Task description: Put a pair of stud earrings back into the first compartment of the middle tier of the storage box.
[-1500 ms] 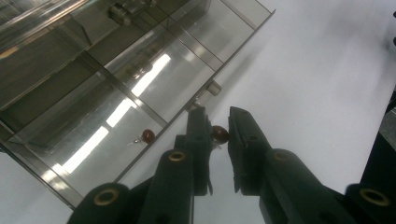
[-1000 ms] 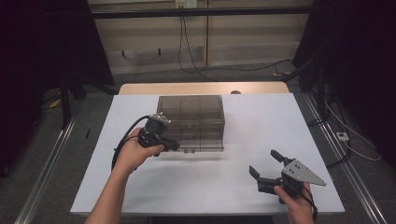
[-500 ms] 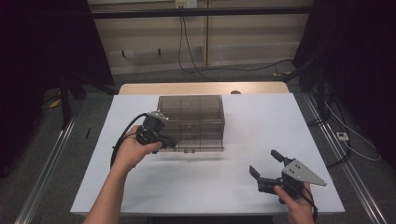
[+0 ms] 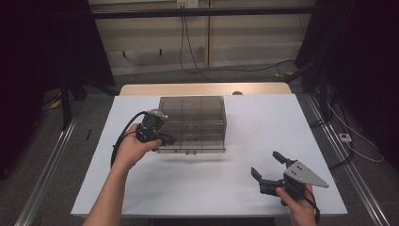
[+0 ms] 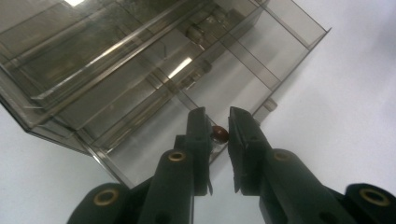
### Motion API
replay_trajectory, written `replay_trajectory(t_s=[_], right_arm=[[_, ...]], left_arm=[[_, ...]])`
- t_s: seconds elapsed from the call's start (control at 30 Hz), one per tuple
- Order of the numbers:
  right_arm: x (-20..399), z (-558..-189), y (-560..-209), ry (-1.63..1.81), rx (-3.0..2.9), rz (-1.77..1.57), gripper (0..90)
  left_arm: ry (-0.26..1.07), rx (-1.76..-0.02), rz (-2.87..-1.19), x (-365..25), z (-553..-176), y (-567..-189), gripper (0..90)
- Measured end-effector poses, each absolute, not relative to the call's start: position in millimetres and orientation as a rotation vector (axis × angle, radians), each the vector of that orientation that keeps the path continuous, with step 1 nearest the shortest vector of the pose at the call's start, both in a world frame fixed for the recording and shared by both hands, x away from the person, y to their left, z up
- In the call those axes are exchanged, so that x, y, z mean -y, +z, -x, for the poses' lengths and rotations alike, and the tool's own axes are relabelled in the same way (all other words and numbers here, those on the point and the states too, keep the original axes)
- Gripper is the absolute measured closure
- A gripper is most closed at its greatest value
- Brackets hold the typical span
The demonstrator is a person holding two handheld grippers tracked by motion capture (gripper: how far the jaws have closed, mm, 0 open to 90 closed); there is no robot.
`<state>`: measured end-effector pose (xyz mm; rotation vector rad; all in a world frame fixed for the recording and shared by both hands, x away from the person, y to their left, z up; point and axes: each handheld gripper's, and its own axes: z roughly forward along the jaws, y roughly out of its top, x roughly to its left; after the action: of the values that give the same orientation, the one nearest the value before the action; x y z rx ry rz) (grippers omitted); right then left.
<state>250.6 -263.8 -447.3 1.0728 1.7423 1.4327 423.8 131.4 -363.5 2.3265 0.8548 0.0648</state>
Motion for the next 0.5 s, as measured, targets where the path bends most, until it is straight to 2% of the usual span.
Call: replay_trajectory(t_s=[0.5], right_arm=[[264.1, -250.5, -447.2, 1.436, -1.741, -1.074, 4.2]], left_arm=[[0.087, -0.888, -2.32, -130.9, -431.6, -369.3, 79.2]])
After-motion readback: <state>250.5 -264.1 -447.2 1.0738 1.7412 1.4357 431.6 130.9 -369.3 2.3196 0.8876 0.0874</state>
